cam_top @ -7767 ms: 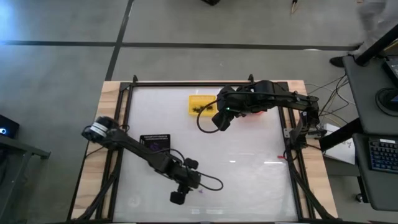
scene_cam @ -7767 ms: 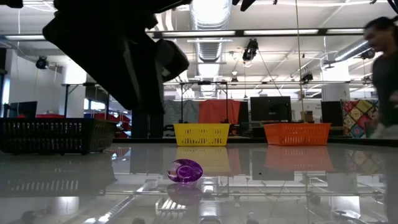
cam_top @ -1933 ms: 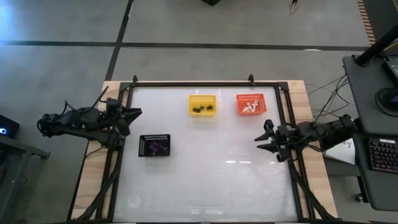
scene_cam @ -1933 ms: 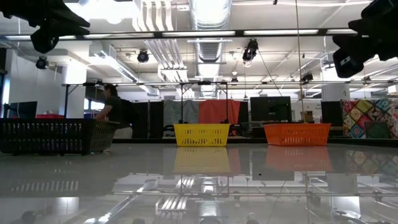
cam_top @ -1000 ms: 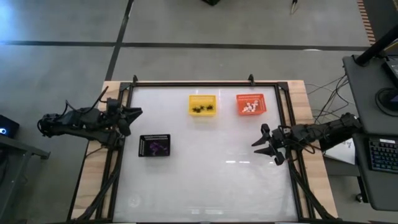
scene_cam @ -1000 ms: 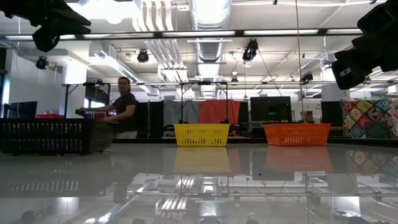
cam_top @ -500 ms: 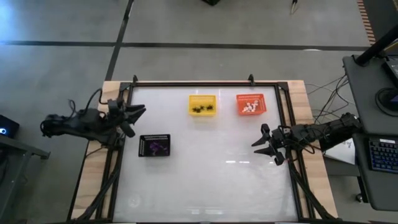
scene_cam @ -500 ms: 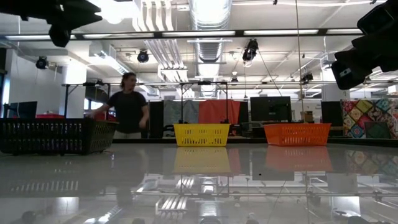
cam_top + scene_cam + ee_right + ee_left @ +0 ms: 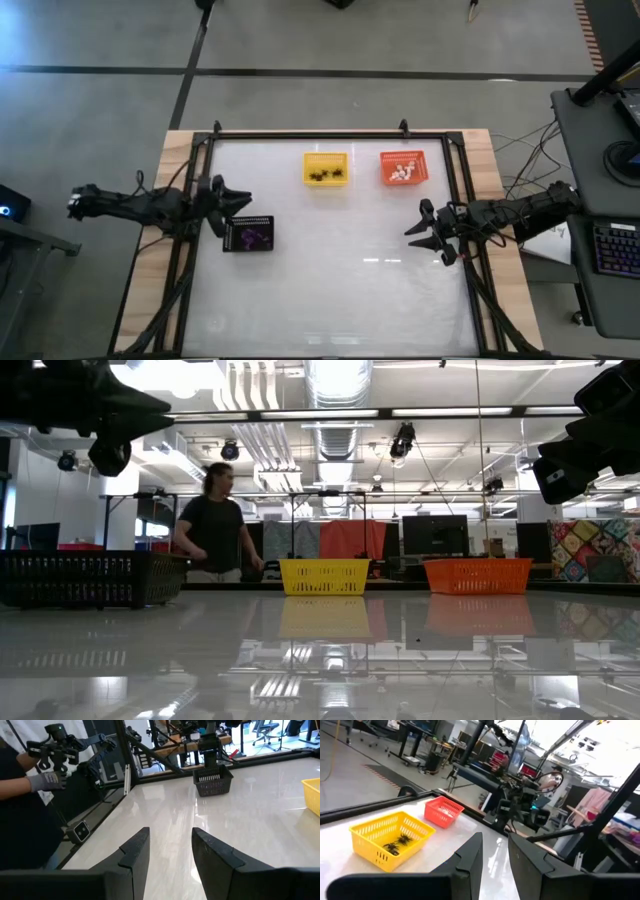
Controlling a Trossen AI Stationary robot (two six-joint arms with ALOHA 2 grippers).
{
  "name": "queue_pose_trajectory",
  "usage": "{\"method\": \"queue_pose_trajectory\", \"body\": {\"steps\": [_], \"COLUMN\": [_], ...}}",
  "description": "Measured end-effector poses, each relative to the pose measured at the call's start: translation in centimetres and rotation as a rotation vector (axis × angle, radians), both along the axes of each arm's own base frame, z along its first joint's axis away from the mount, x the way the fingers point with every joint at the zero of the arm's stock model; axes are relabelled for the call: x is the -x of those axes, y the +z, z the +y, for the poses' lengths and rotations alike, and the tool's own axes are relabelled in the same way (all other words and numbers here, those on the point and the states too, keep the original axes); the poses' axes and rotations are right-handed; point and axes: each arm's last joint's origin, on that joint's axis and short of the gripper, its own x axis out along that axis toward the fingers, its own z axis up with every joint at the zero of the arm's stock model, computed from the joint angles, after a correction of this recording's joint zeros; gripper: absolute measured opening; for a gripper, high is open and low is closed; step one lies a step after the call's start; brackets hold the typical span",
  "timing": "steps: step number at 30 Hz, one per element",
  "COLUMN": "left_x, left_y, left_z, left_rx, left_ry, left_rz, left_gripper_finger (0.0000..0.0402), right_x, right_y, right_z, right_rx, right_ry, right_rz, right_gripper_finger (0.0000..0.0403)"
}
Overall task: Sort Halloween decoration
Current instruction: Return to Home Position
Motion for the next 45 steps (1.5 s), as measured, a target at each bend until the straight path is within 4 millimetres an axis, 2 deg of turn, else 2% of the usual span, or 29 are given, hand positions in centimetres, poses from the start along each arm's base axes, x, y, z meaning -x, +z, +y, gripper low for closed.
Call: {"method": "queue_pose_trajectory", "body": {"steps": [6,13,25,28,36,45], "left_x": [-0.4,-0.9,0.0,0.3,1.0,1.0], "left_y": [-0.5,-3.1,-6.0,-5.8,-5.3,-5.3], "left_z": [-0.2,-0.3,-0.4,-0.5,-0.9,-0.9], "left_rx": [-0.035,0.019,0.041,0.035,-0.120,-0.228], "left_ry": [-0.035,-0.065,-0.142,-0.202,-0.372,-0.374], "left_rz": [0.056,0.136,0.087,0.059,0.000,0.008], "left_gripper_finger": [0.0075,0.0075,0.0075,0.0075,0.0075,0.0075], "right_x": [0.0,0.0,0.0,0.0,0.0,0.0], "right_y": [0.0,0.0,0.0,0.0,0.0,0.0], "right_z": [0.0,0.0,0.0,0.0,0.0,0.0], "right_rx": [0.000,0.000,0.000,0.000,0.000,0.000], "right_ry": [0.000,0.000,0.000,0.000,0.000,0.000], "right_rz": [0.000,0.000,0.000,0.000,0.001,0.001], "right_gripper_finger": [0.0137,0.0137,0.0137,0.0137,0.0137,0.0137]}}
